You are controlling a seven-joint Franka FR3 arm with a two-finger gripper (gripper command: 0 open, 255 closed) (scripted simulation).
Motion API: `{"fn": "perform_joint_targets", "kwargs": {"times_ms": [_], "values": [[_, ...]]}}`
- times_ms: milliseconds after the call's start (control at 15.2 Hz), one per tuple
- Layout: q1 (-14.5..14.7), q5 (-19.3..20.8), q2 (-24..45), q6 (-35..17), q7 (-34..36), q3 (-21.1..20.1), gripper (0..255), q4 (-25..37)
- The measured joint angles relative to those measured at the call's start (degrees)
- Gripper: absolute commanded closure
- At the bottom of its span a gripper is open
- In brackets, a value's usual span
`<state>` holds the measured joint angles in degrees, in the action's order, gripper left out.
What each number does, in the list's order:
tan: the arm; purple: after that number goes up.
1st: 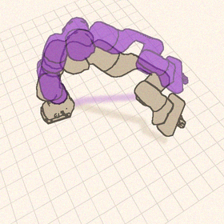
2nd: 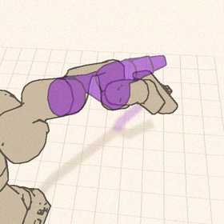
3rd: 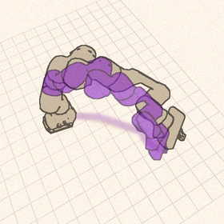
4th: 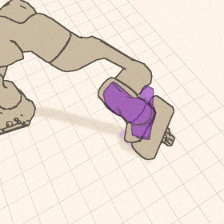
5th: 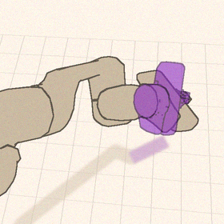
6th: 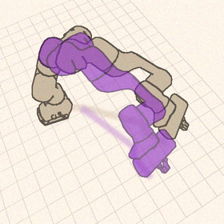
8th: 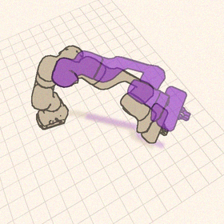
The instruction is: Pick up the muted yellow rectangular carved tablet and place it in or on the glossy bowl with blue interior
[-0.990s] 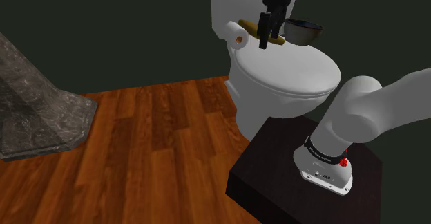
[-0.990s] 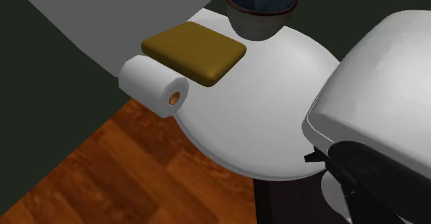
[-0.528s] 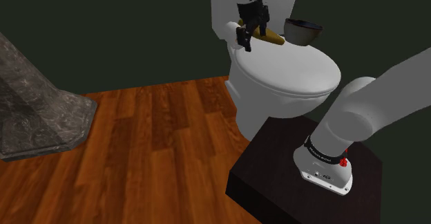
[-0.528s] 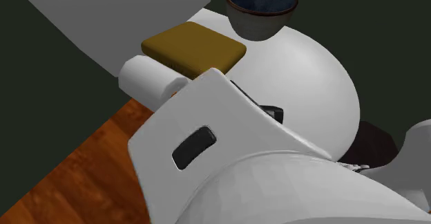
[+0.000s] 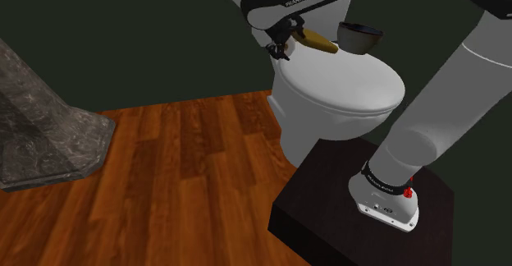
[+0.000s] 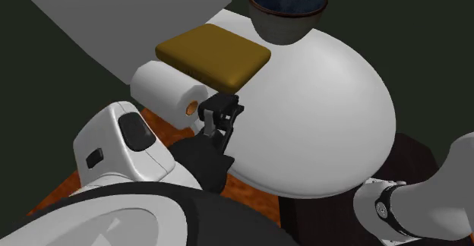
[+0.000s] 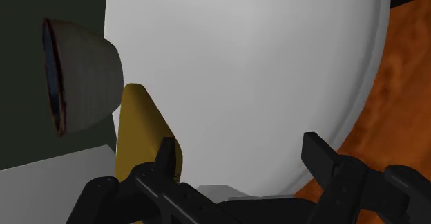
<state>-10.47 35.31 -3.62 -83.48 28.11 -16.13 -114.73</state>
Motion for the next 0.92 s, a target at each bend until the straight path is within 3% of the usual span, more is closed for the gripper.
{"fn": "perform_joint_targets", "kwargs": {"times_ms": [528,924], "values": [[0.5,19.6,20.2,13.9,9.7,2.5,0,15.3],[-0.9,21.5,19.9,12.1,10.8,3.8,0,12.6]]}}
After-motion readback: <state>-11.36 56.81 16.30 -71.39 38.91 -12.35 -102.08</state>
